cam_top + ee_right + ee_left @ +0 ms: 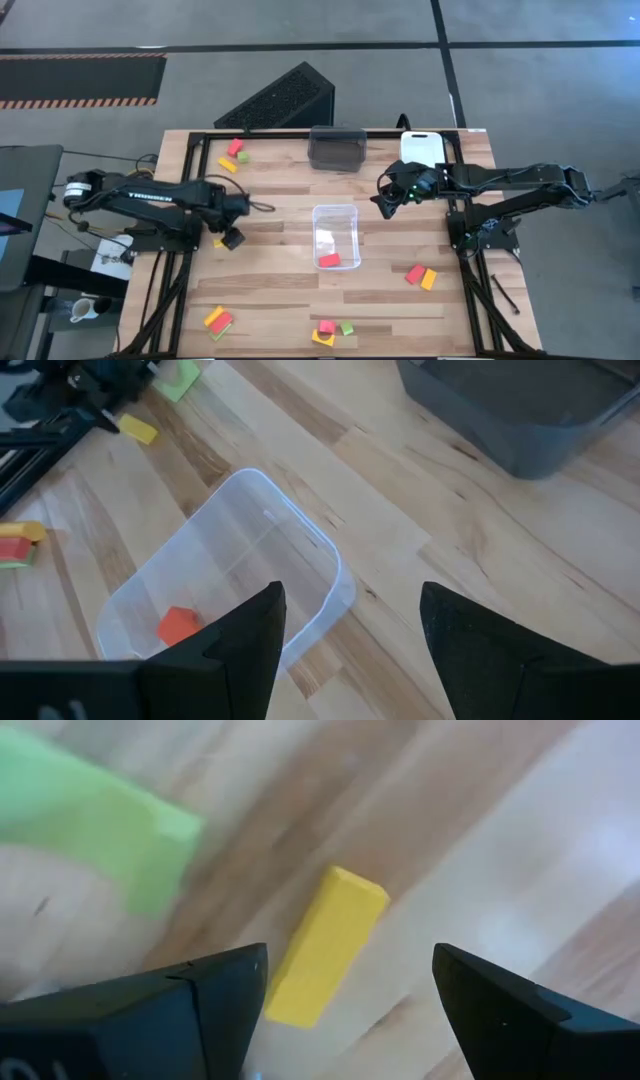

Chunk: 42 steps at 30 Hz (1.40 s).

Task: Sort & place blocks by color
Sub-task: Put the yellow block into the black bin

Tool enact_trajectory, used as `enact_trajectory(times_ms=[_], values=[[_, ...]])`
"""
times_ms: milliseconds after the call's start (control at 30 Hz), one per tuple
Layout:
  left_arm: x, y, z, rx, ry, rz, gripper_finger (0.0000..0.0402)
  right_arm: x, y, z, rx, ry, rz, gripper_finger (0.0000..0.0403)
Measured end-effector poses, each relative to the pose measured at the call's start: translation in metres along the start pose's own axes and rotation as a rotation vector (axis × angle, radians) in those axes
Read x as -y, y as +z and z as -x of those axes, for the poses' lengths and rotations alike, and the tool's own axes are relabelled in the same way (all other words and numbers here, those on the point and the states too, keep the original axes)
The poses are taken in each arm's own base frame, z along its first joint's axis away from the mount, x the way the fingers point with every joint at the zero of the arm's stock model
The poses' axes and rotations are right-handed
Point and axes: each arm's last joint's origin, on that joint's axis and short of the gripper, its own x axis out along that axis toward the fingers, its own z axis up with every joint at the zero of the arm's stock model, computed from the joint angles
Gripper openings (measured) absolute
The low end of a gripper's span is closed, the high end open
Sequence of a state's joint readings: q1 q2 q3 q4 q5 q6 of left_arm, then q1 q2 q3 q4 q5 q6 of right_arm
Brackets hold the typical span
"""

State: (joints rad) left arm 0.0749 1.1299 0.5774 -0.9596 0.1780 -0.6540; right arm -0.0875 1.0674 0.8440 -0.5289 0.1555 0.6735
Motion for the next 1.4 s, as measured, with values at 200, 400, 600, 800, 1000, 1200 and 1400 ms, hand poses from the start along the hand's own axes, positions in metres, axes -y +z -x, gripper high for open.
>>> enact_trajectory(times_ms=[200,400,600,800,1000,1200,1400], values=[[0.011,0.004,-0.018,-0.032,0.077,-0.109,0.0263,0.0,0.0,0.0,-0.001,0.0,0.001,0.0255],[0.013,0.009,-0.039,-0.135,0.169,-0.156,0.0263,0.0,0.0,0.0,-0.002,0.001,0.001,0.0255],[0.014,0.011,-0.046,-0.185,0.187,-0.188,0.024,0.0,0.0,0.0,-0.003,0.001,0.002,0.0255],[0.015,0.012,-0.038,-0.154,0.169,-0.227,0.0163,0.0,-0.001,0.0,-0.004,0.0,0.002,0.0255],[0.019,0.017,-0.028,-0.108,0.103,-0.253,0.007,0.0,0.0,0.0,-0.003,0.0,0.002,0.0255],[0.029,0.022,-0.017,-0.102,0.013,-0.282,0.0055,0.0,-0.001,0.0,-0.006,0.001,0.002,0.0255],[0.052,0.041,0.013,0.038,-0.088,-0.364,0.0094,-0.001,-0.001,0.0,-0.025,0.024,-0.005,0.0255]])
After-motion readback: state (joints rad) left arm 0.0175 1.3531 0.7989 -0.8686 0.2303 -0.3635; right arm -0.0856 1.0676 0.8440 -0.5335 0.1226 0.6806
